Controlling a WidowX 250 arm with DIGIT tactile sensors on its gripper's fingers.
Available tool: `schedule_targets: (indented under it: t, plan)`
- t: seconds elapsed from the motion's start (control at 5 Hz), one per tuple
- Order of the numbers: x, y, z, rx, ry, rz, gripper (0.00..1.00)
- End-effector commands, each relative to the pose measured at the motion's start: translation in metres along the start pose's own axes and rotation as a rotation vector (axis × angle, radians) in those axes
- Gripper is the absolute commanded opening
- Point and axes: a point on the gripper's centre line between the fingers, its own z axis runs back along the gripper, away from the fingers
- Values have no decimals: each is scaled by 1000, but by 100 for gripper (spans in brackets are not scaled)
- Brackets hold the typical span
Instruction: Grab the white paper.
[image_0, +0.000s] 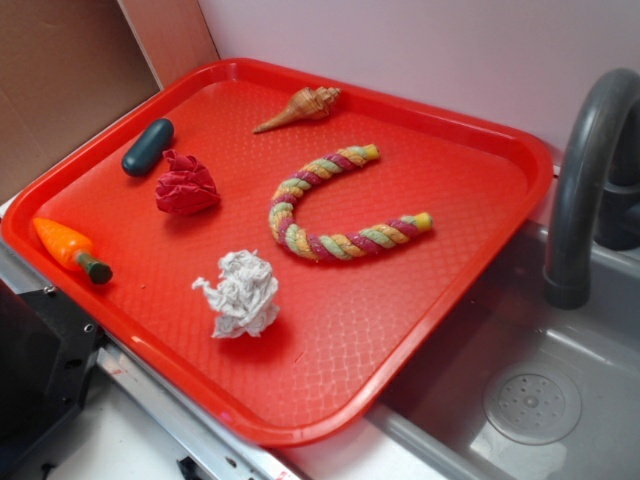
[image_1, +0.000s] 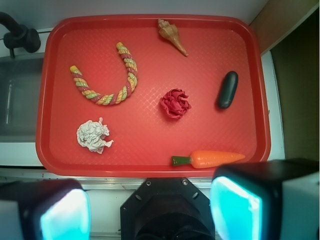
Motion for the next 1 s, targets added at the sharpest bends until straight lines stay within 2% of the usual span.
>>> schedule_targets:
  t: [0.0,0.2,0.4,0.6,0.8]
  plan:
    - [0,0,0,0,0,0,100]
    - [23,-14,-9,-41,15,-246,100]
    - [37,-32,-16,-41,8,-498,100]
    - [40,-59,-43,-18,96,-752,100]
    - [27,-78,-90,7,262,-1006,100]
